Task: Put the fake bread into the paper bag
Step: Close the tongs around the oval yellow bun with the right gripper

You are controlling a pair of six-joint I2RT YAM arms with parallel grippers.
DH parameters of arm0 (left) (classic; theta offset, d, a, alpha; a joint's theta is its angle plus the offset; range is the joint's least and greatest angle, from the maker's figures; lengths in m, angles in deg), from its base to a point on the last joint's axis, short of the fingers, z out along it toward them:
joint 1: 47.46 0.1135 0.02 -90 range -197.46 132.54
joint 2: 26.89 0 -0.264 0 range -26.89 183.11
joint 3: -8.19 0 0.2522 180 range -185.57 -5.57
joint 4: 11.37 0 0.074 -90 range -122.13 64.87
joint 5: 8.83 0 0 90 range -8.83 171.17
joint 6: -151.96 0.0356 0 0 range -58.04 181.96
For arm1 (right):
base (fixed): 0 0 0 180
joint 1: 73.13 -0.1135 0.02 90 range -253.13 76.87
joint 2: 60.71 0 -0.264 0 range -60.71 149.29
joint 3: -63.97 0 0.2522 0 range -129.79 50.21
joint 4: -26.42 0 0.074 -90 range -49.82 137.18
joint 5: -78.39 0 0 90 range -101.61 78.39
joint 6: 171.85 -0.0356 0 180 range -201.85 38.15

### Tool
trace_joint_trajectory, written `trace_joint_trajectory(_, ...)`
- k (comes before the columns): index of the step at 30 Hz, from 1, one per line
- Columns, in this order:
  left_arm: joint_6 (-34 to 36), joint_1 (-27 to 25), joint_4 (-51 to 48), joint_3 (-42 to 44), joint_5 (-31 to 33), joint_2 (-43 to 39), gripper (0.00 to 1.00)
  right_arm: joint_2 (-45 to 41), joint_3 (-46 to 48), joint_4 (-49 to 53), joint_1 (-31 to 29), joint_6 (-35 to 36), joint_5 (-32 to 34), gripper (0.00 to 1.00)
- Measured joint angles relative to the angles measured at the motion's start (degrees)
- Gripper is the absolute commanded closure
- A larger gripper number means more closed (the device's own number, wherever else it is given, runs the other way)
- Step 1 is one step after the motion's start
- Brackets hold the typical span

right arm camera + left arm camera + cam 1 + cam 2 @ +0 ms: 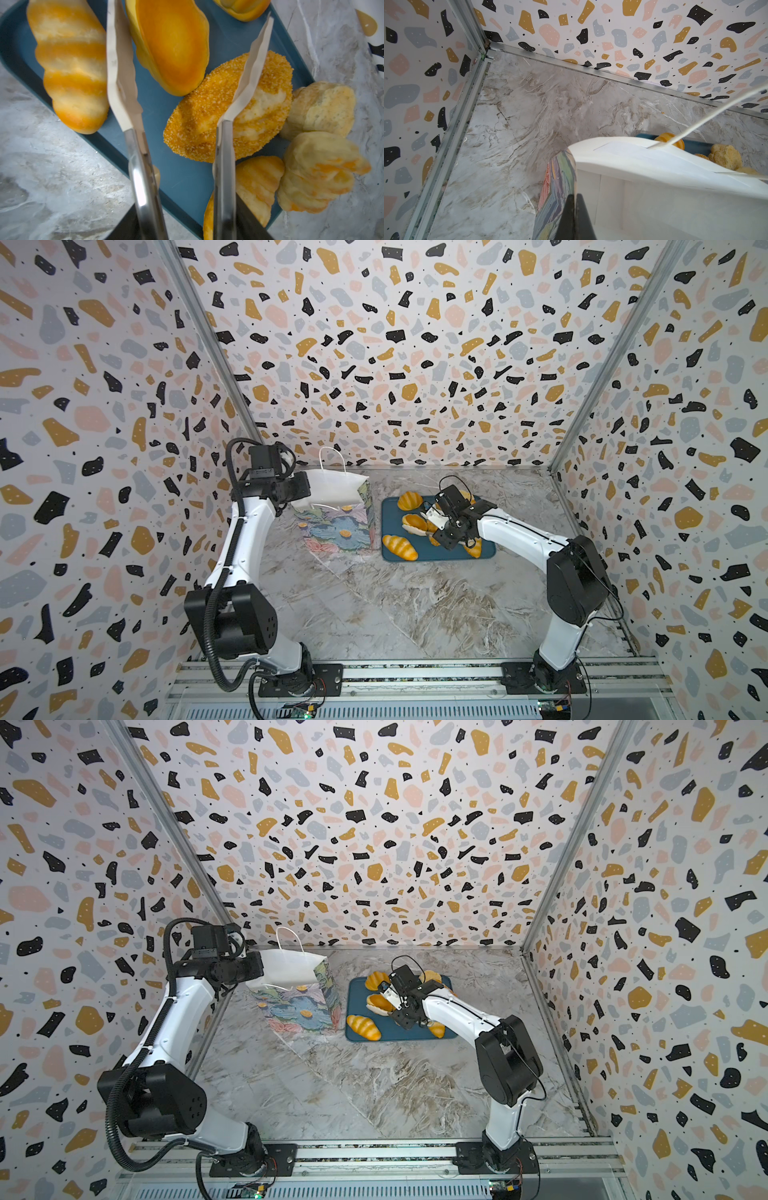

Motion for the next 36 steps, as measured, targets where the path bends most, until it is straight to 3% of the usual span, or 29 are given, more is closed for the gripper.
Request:
trace_joint_trajectory(15, -0.02, 0.00, 0.02, 0.00, -0.11, 0.00, 1.00, 0.85, -0.22, 0.74, -2.47, -0.17, -0.42, 0.44)
trace_joint_trajectory(27, -0.04, 0.00, 0.02, 0.00, -0.35, 0.00, 1.00, 3.61, -2.89, 2.62, -2.71, -0.20, -0.20, 0.57)
trace_joint_trajectory(36, -0.04, 0.00, 0.24, 0.24, -0.37, -0.22, 1.00, 3.23, -2.49, 2.60, -2.73, -1.90, -0.22, 0.61)
